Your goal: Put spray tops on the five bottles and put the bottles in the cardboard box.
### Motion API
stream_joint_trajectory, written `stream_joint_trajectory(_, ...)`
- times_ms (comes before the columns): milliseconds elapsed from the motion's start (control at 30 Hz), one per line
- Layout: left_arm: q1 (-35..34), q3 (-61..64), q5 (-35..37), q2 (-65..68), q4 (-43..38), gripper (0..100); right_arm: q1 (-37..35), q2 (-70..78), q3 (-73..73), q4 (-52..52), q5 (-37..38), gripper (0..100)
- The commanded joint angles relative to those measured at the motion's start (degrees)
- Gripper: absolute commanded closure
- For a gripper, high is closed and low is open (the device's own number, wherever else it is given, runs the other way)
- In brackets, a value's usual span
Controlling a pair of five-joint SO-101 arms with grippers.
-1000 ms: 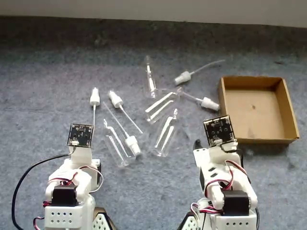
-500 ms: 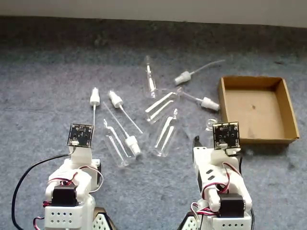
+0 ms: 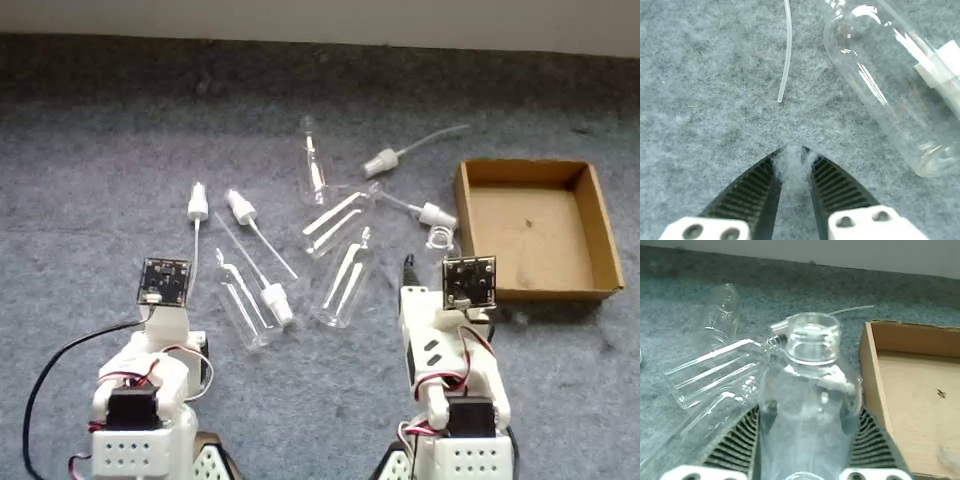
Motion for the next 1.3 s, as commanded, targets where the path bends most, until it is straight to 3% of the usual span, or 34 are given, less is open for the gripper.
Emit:
stream_joint_trajectory(0, -6.0, -8.2, -0.4, -0.3, 1.8, 99, -0.7, -0.8, 8.2, -2.4, -0.6, 90.3)
stream_joint_trajectory(167, -6.2, -18.6, -0.3, -0.2, 7.2, 99, -5.1, -0.7, 8.5, -4.0, -0.6, 90.3)
stream_joint_trajectory(567, -6.5, -29.1, -0.3, 1.8, 7.3, 99, -7.0, -0.4, 8.5, -3.4, -0.6, 90.3)
stream_joint_trajectory(767, -5.7, -41.5, -0.3, 21.9, 7.3, 99, -7.0, -0.7, 8.5, -1.2, -0.5, 90.3)
stream_joint_trajectory(1000, 2.7, -53.2, 0.0, 45.0, 7.3, 99, -6.9, -0.7, 8.5, -1.1, -0.4, 90.3)
stream_joint_trajectory(1267, 2.9, -69.1, 0.2, 71.4, 7.3, 99, -6.8, -0.5, 8.5, -1.0, -0.3, 90.3)
